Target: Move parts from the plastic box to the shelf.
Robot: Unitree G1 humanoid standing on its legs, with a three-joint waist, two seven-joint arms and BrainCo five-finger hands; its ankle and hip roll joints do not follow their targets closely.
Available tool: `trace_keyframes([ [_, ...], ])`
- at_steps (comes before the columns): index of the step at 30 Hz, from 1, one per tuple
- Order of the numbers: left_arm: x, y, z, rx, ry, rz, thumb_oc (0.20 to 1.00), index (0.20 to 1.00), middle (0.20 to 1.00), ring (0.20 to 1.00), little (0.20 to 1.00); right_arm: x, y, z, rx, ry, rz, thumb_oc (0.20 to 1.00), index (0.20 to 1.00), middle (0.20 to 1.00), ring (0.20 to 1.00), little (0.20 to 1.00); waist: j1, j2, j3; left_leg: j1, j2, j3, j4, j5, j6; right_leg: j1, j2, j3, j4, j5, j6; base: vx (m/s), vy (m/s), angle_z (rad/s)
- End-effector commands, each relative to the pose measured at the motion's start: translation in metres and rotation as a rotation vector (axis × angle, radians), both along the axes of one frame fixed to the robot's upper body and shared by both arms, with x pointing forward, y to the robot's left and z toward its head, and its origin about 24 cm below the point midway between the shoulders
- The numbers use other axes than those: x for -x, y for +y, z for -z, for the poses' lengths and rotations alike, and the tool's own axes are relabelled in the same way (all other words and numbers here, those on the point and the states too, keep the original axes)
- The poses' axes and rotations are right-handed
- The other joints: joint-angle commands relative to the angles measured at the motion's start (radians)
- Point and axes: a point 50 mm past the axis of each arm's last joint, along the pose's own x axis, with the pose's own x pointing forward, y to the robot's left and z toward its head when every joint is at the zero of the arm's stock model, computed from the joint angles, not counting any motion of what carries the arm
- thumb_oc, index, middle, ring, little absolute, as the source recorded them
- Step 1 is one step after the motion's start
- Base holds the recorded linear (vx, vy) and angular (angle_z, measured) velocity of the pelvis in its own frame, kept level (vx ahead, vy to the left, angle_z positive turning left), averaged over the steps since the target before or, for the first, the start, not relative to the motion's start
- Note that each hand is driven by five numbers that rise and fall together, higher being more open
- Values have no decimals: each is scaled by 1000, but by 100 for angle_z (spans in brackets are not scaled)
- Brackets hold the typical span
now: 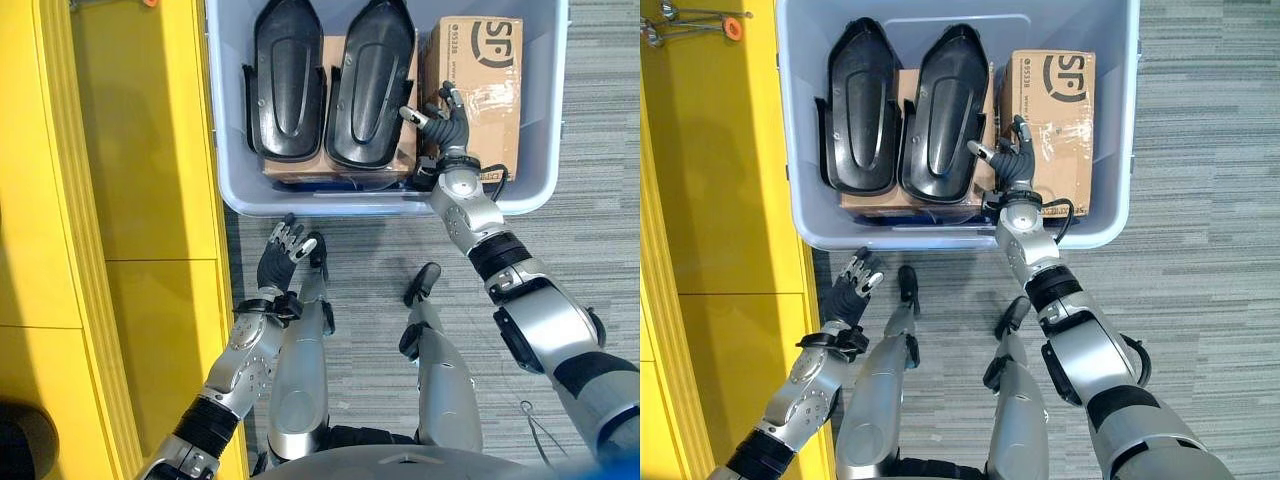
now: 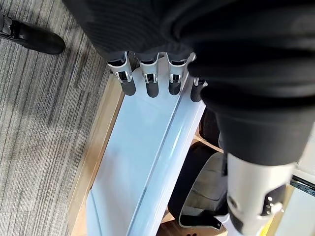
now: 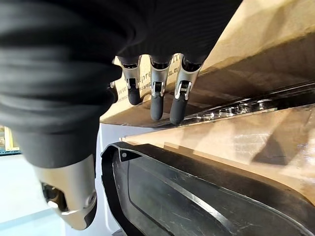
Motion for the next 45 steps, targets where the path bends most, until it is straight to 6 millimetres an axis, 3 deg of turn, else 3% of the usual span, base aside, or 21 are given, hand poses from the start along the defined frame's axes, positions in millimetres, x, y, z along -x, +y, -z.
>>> trace_keyframes([
  [1,1,-2,-11,-9,-58,20,1000,1000,1000,1000,1000,-8,-7,-21,72,-37,31,1000,1000,1000,1000,1000,36,-15,7,4,29,-100,53,-98,-49,-45,-63,-16,90,-71,71,0,0,0],
  [12,-1,-6,-13,-12,-69,32,1000,1000,1000,1000,1000,-13,-18,-11,111,28,87,1000,1000,1000,1000,1000,42,-14,7,-14,27,-114,61,-101,-46,-55,-60,-18,92,-75,71,0,0,0],
  [25,-2,-5,-15,-12,-76,24,1000,1000,1000,1000,1000,-11,-1,-6,138,27,37,1000,1000,1000,1000,1000,43,-19,7,-26,24,-121,66,-101,-45,-52,-60,-23,85,-70,71,-2,1,1],
  [45,0,3,-13,-14,-59,2,1000,1000,1000,1000,1000,5,29,-26,118,-123,-111,1000,1000,1000,1000,1000,39,-42,7,-14,23,-119,65,-96,-49,-29,-57,-29,76,-66,68,-2,0,1],
])
